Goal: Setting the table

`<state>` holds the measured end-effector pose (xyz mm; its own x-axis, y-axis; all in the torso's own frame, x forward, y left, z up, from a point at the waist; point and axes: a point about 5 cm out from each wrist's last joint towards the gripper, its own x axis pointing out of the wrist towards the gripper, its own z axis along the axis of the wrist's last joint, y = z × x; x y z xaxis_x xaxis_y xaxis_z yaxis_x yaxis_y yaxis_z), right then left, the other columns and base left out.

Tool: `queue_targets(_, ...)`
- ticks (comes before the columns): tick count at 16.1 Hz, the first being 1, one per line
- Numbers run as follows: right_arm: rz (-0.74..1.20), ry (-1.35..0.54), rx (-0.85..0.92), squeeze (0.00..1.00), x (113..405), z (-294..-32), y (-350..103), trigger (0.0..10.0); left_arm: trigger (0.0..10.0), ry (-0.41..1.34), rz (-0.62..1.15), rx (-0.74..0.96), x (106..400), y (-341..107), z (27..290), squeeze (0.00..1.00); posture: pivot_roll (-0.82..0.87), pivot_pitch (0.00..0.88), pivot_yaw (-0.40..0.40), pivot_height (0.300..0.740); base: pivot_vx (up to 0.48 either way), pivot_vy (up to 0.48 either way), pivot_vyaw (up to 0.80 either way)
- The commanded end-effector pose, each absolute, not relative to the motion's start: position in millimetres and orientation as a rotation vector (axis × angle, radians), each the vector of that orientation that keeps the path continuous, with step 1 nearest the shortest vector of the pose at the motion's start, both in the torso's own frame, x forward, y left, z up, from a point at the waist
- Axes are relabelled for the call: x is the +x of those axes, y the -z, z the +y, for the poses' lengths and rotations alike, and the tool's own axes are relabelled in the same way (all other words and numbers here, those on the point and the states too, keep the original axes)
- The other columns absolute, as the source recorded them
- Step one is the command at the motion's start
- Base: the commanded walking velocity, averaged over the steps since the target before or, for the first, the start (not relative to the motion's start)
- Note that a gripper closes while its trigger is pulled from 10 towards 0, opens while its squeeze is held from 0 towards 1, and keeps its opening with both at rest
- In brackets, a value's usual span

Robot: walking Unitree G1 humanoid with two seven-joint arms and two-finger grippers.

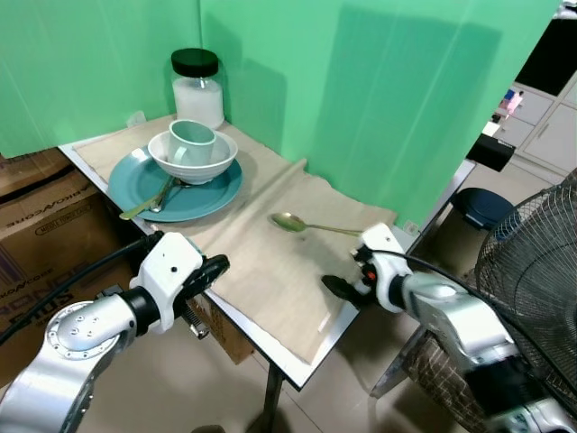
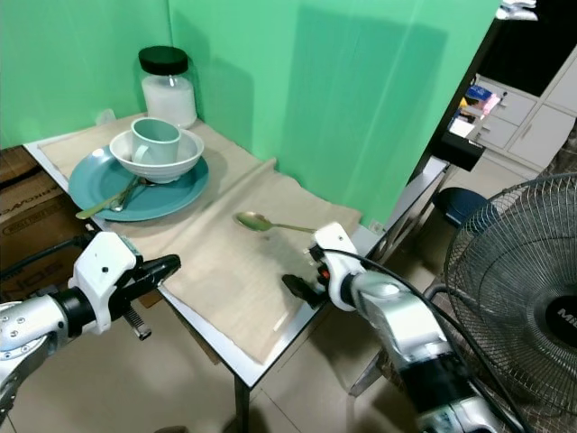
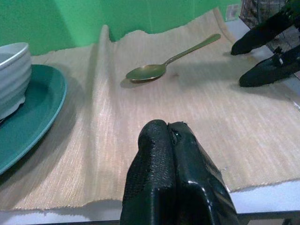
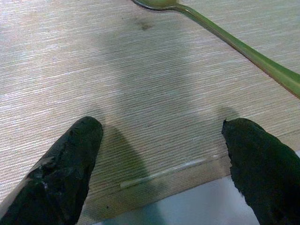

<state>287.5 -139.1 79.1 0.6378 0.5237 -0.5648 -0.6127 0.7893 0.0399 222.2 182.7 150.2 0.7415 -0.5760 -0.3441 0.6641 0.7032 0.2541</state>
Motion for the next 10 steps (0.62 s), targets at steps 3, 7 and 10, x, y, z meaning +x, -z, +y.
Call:
queue_targets(3, 0.629, -0.664, -0.138, 0.0, 271, -153, -78, 10.0, 10.0, 0.73, 0.25, 0.378, 222, -151, 179, 0.0, 0.16, 0.0, -0.1, 0.74, 0.0, 0.0, 0.0)
queue_targets(7, 0.651, -0.726, -0.135, 0.0, 250, -157, -79, 10.0, 10.0, 0.741, 0.246, 0.377, 223, -152, 177, 0.0, 0.15, 0.0, -0.098, 0.74, 0.0, 0.0, 0.0)
queue_targets(10, 0.651, -0.728, -0.142, 0.0, 242, -161, -85, 10.0, 10.0, 0.744, 0.247, 0.38, 223, -151, 177, 0.0, 0.14, 0.0, -0.097, 0.74, 0.0, 0.0, 0.0)
